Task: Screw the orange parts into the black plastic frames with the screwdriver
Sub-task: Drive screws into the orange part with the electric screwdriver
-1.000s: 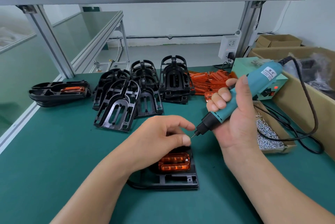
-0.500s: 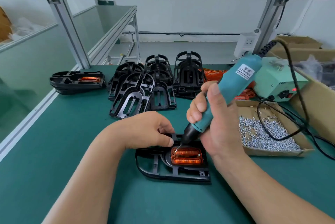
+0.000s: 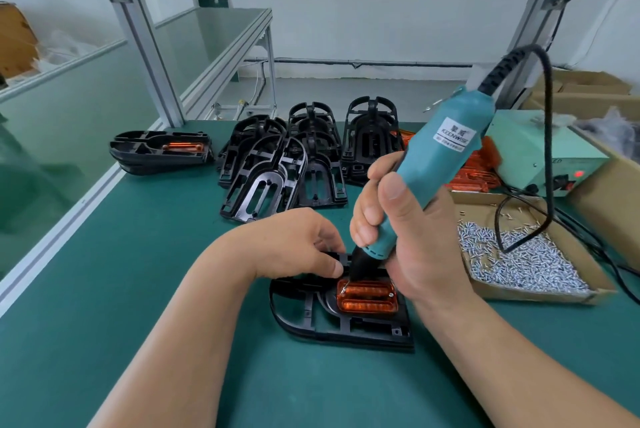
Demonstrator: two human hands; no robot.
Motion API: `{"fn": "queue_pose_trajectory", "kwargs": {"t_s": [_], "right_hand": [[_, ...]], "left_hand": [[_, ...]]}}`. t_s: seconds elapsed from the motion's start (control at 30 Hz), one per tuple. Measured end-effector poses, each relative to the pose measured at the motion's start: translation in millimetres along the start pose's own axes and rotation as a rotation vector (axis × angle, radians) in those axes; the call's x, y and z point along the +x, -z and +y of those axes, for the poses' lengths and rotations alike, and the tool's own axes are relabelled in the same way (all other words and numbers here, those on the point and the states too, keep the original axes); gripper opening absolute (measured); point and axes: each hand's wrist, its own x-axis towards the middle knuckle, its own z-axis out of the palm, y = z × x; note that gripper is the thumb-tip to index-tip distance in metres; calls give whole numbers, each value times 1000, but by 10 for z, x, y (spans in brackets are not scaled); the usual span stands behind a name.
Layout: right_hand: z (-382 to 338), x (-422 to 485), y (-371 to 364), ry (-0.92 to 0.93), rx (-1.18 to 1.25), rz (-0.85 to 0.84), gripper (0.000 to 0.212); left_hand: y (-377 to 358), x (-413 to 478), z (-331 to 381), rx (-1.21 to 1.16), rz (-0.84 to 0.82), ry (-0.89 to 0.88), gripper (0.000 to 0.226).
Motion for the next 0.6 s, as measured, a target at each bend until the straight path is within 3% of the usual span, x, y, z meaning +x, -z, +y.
{"fn": "queue_pose_trajectory", "kwargs": {"t_s": [0.07,0.2,0.3,0.47,0.6], "right_hand": [[2,9,-35,-19,-49,-40,38],[39,43,-142,-75,-152,-118,48],[40,77,-193,-115,-204,-135,50],[16,78,-206,-156,-217,-139,43],[12,87,-242,-191,-276,-225,43]], "left_hand": [[-7,0,3,12,6,3,35],[-24,-4,11,2,12,2,15],[-30,-7,13,27,23,0,17],[-35,-26,9,19,29,-6,24],[-29,-49,53,72,20,-18,7]]}}
